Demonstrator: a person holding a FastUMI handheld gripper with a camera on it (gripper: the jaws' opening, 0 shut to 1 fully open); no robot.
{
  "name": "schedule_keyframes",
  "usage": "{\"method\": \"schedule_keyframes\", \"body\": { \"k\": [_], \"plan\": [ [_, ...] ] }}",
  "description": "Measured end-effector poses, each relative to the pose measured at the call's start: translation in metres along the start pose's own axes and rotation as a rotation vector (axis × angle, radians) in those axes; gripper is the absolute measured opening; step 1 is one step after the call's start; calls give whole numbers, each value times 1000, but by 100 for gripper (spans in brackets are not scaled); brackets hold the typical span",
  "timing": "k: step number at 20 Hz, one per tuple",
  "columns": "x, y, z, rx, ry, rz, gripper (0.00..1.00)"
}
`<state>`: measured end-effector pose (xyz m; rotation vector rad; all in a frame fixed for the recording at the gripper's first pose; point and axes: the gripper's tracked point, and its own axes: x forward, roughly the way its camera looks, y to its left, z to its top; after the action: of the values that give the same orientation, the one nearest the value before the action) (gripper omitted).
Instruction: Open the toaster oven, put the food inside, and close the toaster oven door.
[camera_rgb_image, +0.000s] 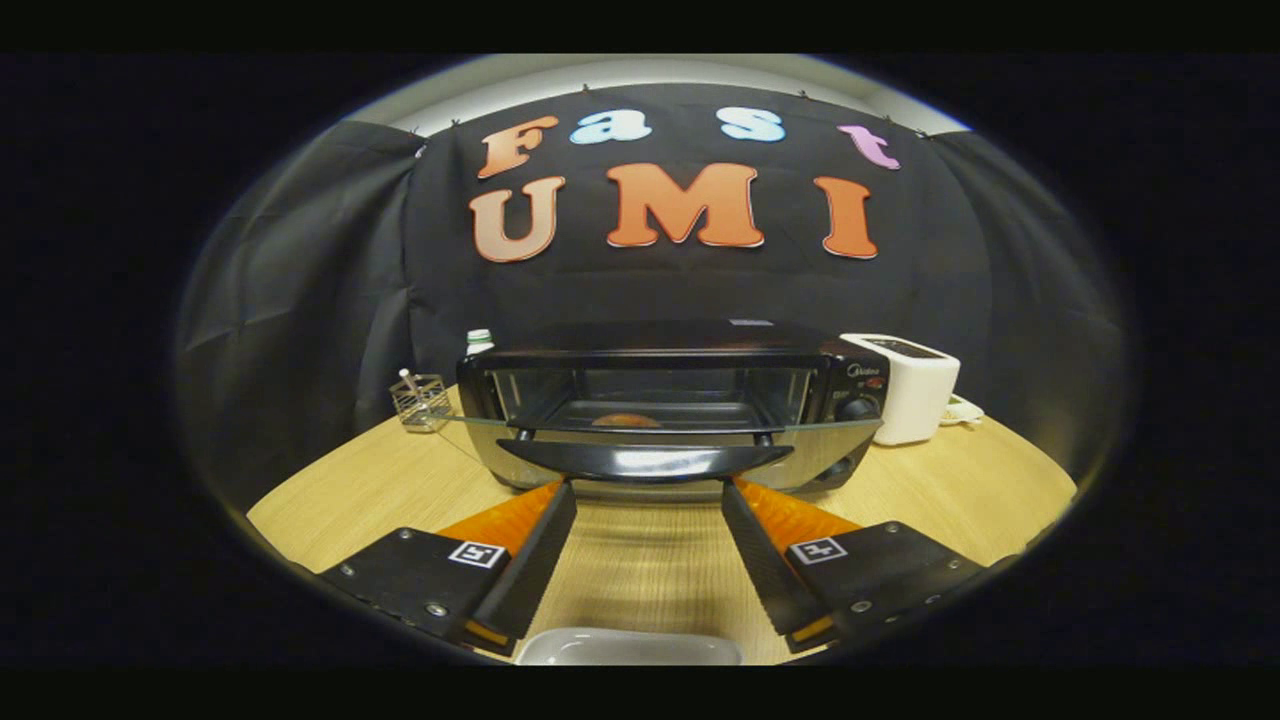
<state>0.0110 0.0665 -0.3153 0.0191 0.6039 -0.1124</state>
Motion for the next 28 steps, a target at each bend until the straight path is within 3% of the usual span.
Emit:
{"method": "schedule_keyframes", "body": {
  "k": [8, 17, 25, 28],
  "plan": [
    [25, -12, 50, -15, -117, -39, 88],
    [38, -8, 62, -23, -123, -17, 88],
    [-31, -23, 94, -32, -213, 44, 89],
    [-66, -35, 115, -37, -270, 69, 94]
  ]
}}
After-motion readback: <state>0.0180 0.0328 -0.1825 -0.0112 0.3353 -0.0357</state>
